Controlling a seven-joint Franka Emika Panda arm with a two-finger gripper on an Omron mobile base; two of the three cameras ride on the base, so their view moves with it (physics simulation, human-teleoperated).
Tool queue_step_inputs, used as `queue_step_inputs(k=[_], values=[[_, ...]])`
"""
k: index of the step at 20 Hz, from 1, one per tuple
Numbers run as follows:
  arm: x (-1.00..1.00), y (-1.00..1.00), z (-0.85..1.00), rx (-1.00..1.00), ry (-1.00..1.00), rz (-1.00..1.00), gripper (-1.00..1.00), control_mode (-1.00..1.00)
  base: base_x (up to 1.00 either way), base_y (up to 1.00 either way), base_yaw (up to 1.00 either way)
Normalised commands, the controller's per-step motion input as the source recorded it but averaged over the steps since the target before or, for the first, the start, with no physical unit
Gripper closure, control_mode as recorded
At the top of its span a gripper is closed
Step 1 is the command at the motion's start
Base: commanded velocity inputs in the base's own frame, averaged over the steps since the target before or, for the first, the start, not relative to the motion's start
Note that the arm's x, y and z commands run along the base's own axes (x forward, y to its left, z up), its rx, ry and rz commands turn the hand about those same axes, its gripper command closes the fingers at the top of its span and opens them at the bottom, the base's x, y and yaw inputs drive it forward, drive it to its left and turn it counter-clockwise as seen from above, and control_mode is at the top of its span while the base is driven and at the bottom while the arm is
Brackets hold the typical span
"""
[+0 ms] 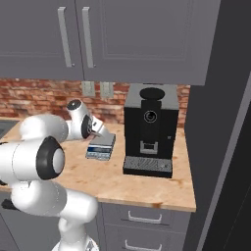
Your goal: Take the steak from the fridge and place it on the digital scale on the counter by the fridge. Wait a few seconds for a reading, then move it to the plate on the dining counter.
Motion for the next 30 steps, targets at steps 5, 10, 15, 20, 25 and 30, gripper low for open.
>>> queue_step_inputs(k=[5, 10, 15, 20, 25, 30], values=[[0.17, 0.00, -0.27, 0.00, 0.00, 0.00, 1.00, -1.00, 0.00, 0.00, 0.00], [0.19, -0.05, -0.22, 0.00, 0.00, 0.00, 1.00, -1.00, 0.00, 0.00, 0.00], [0.24, -0.05, -0.10, 0.00, 0.00, 0.00, 1.00, -1.00, 0.00, 0.00, 0.00], [0.14, -0.01, -0.15, 0.00, 0.00, -0.01, 1.00, -1.00, 0.00, 0.00, 0.00], [0.12, 0.00, -0.21, 0.00, 0.00, -0.02, -1.00, -1.00, 0.00, 0.00, 0.00], [0.20, 0.00, -0.05, 0.00, 0.00, -0.03, -1.00, -1.00, 0.00, 0.00, 0.00]])
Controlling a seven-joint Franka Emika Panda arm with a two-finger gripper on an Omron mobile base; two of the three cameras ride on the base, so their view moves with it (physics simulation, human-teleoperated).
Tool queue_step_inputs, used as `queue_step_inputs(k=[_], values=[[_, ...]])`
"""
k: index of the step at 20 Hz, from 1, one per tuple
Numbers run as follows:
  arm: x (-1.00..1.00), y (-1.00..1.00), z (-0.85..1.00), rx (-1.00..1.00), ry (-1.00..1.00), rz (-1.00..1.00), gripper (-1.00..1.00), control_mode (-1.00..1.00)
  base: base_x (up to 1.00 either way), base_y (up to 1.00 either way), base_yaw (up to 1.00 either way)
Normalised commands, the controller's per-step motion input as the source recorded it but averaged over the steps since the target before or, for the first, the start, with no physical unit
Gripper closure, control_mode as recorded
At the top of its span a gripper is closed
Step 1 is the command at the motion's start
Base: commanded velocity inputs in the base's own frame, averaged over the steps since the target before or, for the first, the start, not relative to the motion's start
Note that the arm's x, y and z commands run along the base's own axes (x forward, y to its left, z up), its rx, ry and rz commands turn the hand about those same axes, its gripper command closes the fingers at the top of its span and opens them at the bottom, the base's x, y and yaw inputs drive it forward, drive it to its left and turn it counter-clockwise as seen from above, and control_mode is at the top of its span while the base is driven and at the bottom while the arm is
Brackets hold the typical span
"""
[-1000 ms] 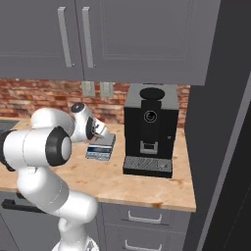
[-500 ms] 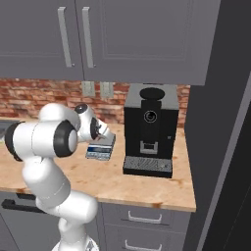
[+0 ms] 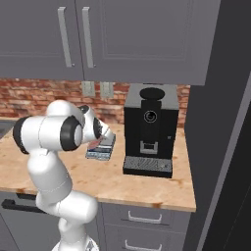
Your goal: Take the steak from the fridge and place it on the digital scale on the counter by the fridge. Wait a few seconds for a reading, then move it to the plate on the dining counter.
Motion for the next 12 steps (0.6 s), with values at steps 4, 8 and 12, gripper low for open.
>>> queue_step_inputs(k=[4, 8, 12], values=[[0.18, 0.00, 0.00, 0.00, 0.00, -0.03, -1.00, -1.00, 0.00, 0.00, 0.00], [0.08, 0.00, 0.00, 0.00, 0.00, -0.03, -1.00, -1.00, 0.00, 0.00, 0.00], [-0.18, 0.00, 0.02, 0.00, -0.03, -0.03, -1.00, -1.00, 0.00, 0.00, 0.00]])
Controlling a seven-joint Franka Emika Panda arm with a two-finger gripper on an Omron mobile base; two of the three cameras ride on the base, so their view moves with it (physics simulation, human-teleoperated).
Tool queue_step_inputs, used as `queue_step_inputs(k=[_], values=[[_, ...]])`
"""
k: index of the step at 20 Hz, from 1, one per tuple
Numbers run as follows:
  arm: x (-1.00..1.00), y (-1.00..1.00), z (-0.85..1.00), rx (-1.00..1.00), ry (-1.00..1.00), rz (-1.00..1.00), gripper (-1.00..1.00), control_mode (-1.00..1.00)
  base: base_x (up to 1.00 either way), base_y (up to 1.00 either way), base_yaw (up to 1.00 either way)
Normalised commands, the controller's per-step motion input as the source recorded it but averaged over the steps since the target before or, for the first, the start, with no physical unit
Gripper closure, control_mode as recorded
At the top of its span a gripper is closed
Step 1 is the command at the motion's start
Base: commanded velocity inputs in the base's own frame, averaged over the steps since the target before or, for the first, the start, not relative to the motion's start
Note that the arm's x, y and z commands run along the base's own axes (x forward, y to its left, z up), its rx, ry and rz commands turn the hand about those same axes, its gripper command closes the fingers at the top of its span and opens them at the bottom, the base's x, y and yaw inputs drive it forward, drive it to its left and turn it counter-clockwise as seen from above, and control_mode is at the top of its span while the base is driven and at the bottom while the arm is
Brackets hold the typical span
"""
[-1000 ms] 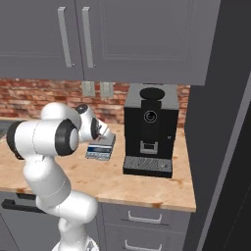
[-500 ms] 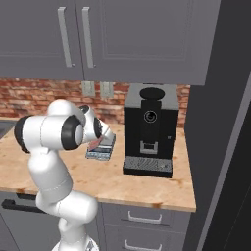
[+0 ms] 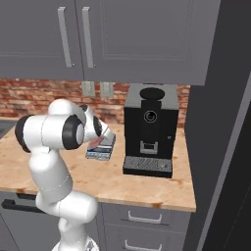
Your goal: Take the steak from the fridge and place it on the digital scale on the counter by the fridge. Wait a few seconds for a reading, then move it to the plate on the dining counter.
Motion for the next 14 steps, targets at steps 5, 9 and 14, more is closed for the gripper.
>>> queue_step_inputs(k=[5, 9, 14], values=[[-0.48, -0.01, 0.13, 0.00, -0.03, -0.03, -1.00, -1.00, 0.00, 0.00, 0.00], [-0.37, -0.07, 0.27, 0.00, 0.00, -0.02, -1.00, -1.00, 0.00, 0.00, 0.00], [-0.24, -0.06, 0.46, 0.00, 0.00, 0.00, -1.00, -1.00, 0.00, 0.00, 0.00]])
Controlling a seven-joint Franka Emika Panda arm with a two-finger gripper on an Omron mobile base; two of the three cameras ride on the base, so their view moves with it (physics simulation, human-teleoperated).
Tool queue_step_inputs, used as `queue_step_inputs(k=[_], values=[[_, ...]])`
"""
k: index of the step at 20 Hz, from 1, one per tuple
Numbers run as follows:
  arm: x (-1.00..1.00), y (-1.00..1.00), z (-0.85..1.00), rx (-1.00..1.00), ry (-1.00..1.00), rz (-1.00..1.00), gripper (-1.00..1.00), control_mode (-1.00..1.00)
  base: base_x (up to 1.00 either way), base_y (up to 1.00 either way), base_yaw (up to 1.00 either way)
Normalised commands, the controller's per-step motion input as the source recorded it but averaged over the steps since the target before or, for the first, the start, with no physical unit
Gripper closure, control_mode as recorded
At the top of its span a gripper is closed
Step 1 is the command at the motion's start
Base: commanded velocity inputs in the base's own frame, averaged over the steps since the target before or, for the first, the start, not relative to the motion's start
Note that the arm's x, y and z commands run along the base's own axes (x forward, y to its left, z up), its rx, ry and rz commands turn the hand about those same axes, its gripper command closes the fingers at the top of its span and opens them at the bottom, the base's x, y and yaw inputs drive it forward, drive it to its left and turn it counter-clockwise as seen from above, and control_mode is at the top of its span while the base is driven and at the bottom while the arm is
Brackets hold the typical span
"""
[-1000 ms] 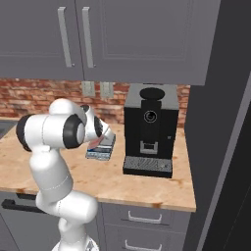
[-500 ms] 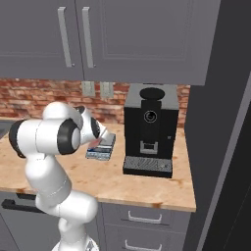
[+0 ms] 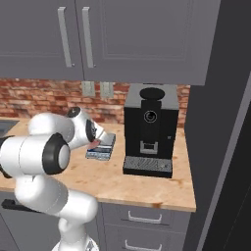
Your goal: Take the steak from the fridge and place it on the digital scale on the counter by the fridge. Wait a few seconds for a reading, then move it to the plate on the dining counter.
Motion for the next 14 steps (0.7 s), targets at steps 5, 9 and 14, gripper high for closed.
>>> queue_step_inputs(k=[5, 9, 14], values=[[-0.24, 0.00, 0.57, 0.00, 0.00, 0.00, -1.00, -1.00, 0.00, 0.00, 0.00], [-0.10, 0.00, 0.46, 0.00, 0.01, 0.00, -1.00, -1.00, 0.00, 0.00, 0.00], [-0.05, 0.00, 0.15, 0.00, 0.01, 0.00, -1.00, -1.00, 0.00, 0.00, 0.00]])
